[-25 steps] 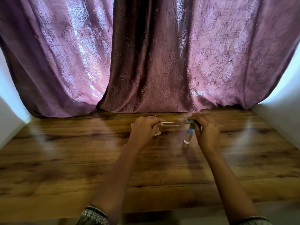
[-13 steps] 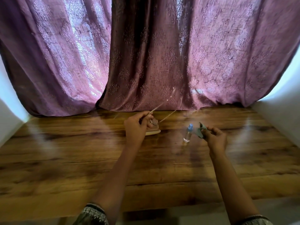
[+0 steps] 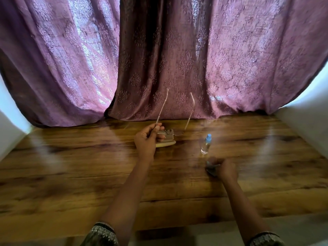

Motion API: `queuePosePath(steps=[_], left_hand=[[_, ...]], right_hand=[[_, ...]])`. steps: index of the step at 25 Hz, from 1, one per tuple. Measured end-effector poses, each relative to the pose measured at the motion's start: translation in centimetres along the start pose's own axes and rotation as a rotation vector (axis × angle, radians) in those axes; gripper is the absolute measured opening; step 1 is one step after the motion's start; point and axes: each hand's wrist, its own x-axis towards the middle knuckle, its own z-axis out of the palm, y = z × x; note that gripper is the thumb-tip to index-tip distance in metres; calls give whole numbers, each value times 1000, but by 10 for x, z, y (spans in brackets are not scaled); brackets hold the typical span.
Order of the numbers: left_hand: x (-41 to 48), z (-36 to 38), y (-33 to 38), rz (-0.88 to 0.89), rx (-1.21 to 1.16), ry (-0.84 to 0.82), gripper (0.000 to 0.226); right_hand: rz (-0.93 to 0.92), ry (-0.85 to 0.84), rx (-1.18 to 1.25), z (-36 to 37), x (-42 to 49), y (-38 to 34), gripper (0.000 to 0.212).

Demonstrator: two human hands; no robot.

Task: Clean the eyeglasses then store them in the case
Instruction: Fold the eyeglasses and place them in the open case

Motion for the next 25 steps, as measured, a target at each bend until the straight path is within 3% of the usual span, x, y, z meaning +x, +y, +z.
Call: queuePosePath(steps=[1,3,6,9,12,18,25], left_hand=[[-1,1,1,-4,-12,-9,17],[-2,3,3,-9,-27,-26,17],[-5,12,7,-11,-56,-68,16],[-9,20,10,-29,-123,-112,16],[-11,23,13,-93,-181,-119,16],[-12,23,10,-171,-89,-12,21],[-15,23,10,-102,9,-9,27]], right_hand=[[-70,106,-82,-6,-2,-6,13],[-231,239,50,-14,-6,-19,13],[-273,37,582,-16,-10,-45,14],[-312,-100,809,-6,-18,-69,20],[-350,-107,965,4,-29,-82,22],[-392,97,971,-3,-32,-88,15],[-475,69,863,-9,-31,-84,23]])
